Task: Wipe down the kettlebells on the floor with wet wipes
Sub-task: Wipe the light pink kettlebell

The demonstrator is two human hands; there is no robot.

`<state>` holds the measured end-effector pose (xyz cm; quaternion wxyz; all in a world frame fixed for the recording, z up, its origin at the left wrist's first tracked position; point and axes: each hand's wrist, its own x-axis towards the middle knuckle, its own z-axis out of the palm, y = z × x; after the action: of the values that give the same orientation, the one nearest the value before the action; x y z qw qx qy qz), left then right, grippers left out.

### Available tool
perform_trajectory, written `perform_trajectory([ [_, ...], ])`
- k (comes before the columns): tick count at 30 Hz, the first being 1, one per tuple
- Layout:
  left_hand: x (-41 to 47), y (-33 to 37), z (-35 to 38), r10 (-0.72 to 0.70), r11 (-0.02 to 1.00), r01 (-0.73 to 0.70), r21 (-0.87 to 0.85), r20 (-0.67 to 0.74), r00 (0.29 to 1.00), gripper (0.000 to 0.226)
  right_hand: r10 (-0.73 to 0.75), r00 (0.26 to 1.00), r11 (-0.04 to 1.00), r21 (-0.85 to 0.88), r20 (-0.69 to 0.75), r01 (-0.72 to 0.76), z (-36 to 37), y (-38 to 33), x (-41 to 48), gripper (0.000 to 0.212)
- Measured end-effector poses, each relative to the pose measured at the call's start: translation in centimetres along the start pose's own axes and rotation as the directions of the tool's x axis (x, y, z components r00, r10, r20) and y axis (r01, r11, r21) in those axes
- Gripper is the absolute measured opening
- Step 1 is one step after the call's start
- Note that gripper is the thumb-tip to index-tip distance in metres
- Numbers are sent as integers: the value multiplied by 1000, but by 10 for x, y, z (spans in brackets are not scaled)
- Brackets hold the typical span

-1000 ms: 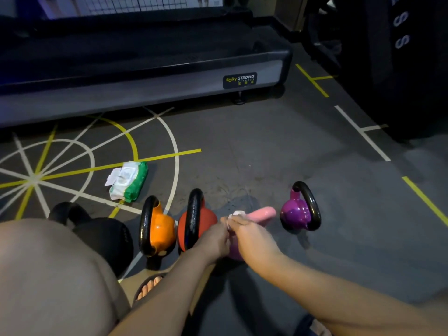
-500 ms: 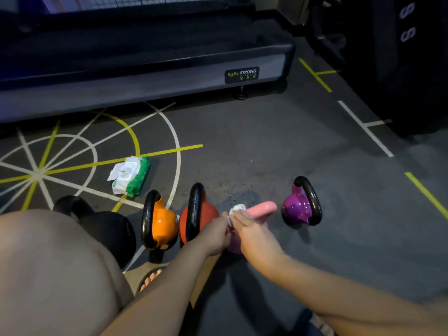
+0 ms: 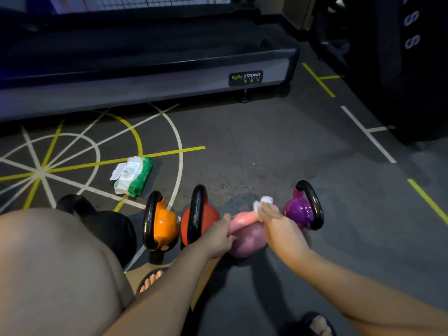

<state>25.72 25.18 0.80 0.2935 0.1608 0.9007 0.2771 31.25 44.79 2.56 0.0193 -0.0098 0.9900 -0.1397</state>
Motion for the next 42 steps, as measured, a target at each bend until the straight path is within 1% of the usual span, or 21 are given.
perform_trajectory([
  [3, -1, 1, 2, -5, 1000, 4, -27, -12, 1000, 27, -212, 971, 975, 93, 112, 202, 10, -10, -9, 65],
  [5, -4, 0, 2, 20, 998, -21, -61, -18, 1000, 37, -317, 948, 948, -8, 32, 317, 8, -15, -11, 69],
  [7, -11, 0, 2, 35, 993, -39, -108, -43, 998, 56, -290, 953, 957, -52, -92, 286, -3, -6, -7, 54],
  [10, -23, 1, 5, 18, 994, -25, -111, -64, 998, 75, -42, 999, 996, -84, -20, 40, -29, 6, 4, 46],
  [12, -29, 0, 6, 12, 993, -22, -112, -89, 996, 84, 35, 999, 995, -91, 39, -31, -31, -1, 8, 39],
  [14, -34, 0, 2, 53, 989, -70, -131, -134, 990, 92, -55, 995, 997, -50, 88, 60, -27, -24, 4, 34],
  [17, -40, 1, -5, 131, 968, -162, -191, -162, 978, 104, -231, 954, 973, 65, 190, 223, -20, -57, -5, 40],
  [18, -42, 0, -7, 160, 966, -190, -174, -174, 972, 104, -225, 952, 974, 67, 206, 215, -21, -59, -5, 41],
  [21, -47, -2, -6, 258, 961, -273, -46, -209, 943, 94, -89, 991, 994, 68, 105, 82, -26, -21, 7, 57],
  [23, -51, -1, 0, 308, 950, -308, 42, -270, 912, 82, 9, 992, 999, 45, 129, -15, -28, 2, 17, 48],
  [24, -52, 3, 3, 338, 940, -337, 62, -325, 883, 74, -12, 993, 999, 45, 122, 6, -26, 6, 18, 50],
  [26, -50, 6, 10, 395, 913, -401, 77, -413, 820, 64, -64, 991, 992, 117, 115, 50, -26, -9, 11, 46],
  [28, -47, 6, 18, 419, 904, -415, 102, -399, 815, 66, -92, 992, 976, 207, 90, 72, -25, -28, 4, 35],
  [31, -43, -4, 30, 442, 896, -414, 159, -381, 812, 65, 9, 994, 917, 396, 108, -51, -30, -31, 13, 20],
  [33, -39, -10, 32, 454, 891, -403, 210, -420, 785, 53, 94, 984, 865, 476, 152, -156, -32, -7, 23, 41],
  [35, -34, -9, 30, 451, 891, -362, 275, -442, 775, 50, 76, 972, 940, 310, 224, -145, -35, 17, 29, 70],
  [36, -34, -4, 26, 420, 900, -303, 314, -434, 797, 57, 56, 962, 966, 227, 267, -120, -35, 24, 30, 71],
  [38, -32, 7, 21, 326, 900, -149, 409, -409, 852, 70, 53, 955, 973, 199, 292, -115, -36, 30, 27, 45],
  [39, -30, 13, 18, 270, 896, -78, 437, -396, 878, 68, 55, 958, 979, 171, 283, -107, -37, 32, 27, 33],
  [40, -28, 18, 15, 232, 883, -30, 469, -379, 896, 64, 74, 955, 982, 145, 287, -119, -38, 31, 27, 26],
  [42, -21, 28, 13, 231, 855, -32, 517, -327, 916, 55, 114, 939, 990, 45, 324, -136, -40, 31, 24, 29],
])
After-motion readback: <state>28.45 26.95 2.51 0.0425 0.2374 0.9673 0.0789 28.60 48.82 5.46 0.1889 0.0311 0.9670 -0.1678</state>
